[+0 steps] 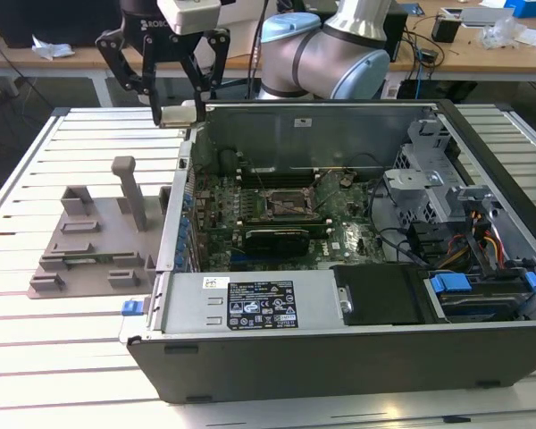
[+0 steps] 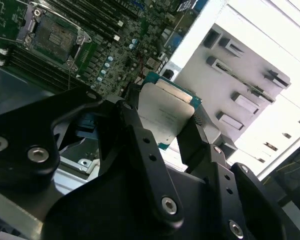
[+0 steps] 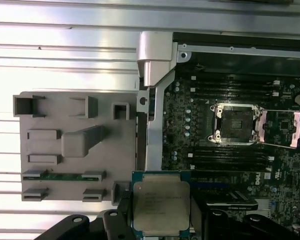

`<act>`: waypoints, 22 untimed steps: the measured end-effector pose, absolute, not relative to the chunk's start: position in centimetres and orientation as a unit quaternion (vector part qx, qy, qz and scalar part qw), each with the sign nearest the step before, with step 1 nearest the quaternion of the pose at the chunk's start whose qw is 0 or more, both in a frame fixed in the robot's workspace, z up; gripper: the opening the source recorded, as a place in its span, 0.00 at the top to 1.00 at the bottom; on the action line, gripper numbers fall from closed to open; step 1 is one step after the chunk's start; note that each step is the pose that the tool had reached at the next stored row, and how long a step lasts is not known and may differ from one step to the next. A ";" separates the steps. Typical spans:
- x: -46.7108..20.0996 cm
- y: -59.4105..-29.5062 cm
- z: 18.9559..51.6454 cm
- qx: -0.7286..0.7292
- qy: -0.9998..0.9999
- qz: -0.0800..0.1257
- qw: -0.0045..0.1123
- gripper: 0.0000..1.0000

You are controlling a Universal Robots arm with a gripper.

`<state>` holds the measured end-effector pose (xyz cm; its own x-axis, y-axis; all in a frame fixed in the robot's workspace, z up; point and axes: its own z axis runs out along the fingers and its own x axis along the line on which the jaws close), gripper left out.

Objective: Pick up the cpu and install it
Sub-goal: 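Pick up the cpu and move it towards the insertion slot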

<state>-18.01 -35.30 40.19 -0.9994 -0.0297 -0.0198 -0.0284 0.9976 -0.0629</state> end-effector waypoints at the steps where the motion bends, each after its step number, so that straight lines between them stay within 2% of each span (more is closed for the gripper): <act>1: -17.9 -35.3 40.2 -0.015 0.999 -0.032 0.010 0.45; 22: -14.9 -34.0 37.1 -0.015 0.999 -0.045 0.006 0.45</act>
<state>-14.91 -33.99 37.08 -0.9995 -0.0301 -0.0106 -0.0290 0.9956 -0.0891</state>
